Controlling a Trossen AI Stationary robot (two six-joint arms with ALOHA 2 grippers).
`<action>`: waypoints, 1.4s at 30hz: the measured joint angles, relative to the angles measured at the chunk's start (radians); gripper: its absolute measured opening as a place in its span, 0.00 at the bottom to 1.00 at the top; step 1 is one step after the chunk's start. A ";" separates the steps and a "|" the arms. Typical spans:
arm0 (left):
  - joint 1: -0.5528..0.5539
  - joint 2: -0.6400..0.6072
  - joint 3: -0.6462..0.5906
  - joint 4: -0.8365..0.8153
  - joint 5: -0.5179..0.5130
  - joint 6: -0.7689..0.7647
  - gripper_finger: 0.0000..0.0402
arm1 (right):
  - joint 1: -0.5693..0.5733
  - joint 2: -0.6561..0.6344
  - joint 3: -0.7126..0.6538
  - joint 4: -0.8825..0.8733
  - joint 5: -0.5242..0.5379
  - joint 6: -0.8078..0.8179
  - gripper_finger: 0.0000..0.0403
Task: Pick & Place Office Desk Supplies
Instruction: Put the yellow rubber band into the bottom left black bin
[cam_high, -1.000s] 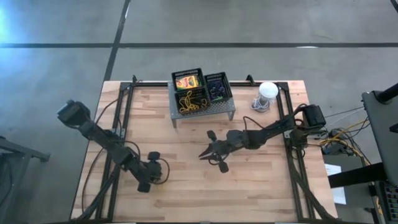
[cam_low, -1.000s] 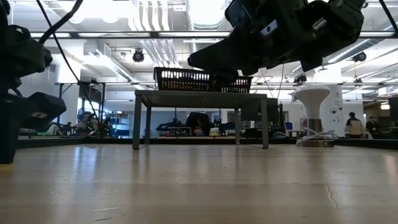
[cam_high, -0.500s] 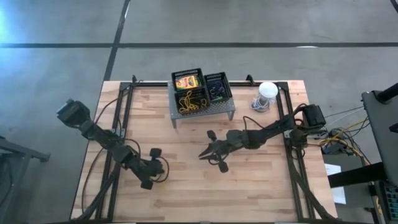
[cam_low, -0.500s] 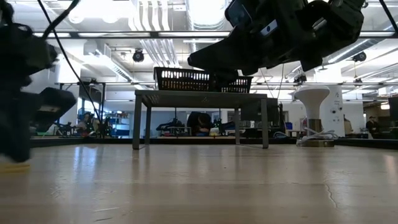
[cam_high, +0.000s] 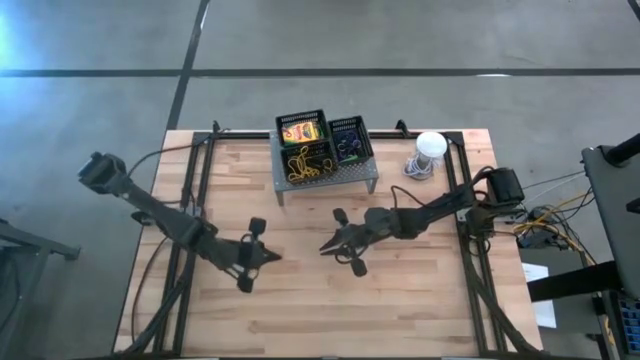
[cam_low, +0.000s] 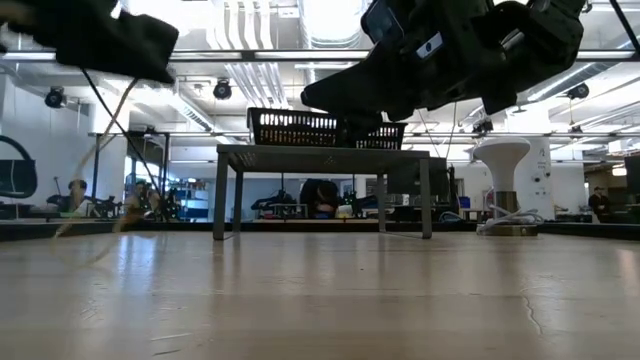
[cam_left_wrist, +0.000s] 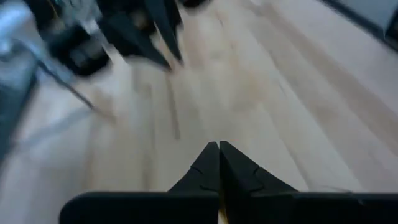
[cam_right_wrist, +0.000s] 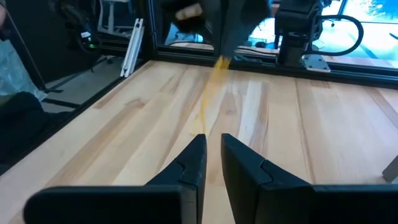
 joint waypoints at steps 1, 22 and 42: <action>0.017 -0.008 0.013 0.005 0.002 0.035 0.00 | 0.000 -0.009 0.000 -0.011 0.000 0.000 0.12; 0.604 0.126 0.547 0.011 0.108 0.628 0.01 | 0.002 -0.474 -0.180 -0.299 0.352 0.016 0.12; 0.789 0.209 0.447 -0.024 0.141 0.647 0.02 | 0.003 -0.452 -0.257 -0.175 0.369 0.090 0.12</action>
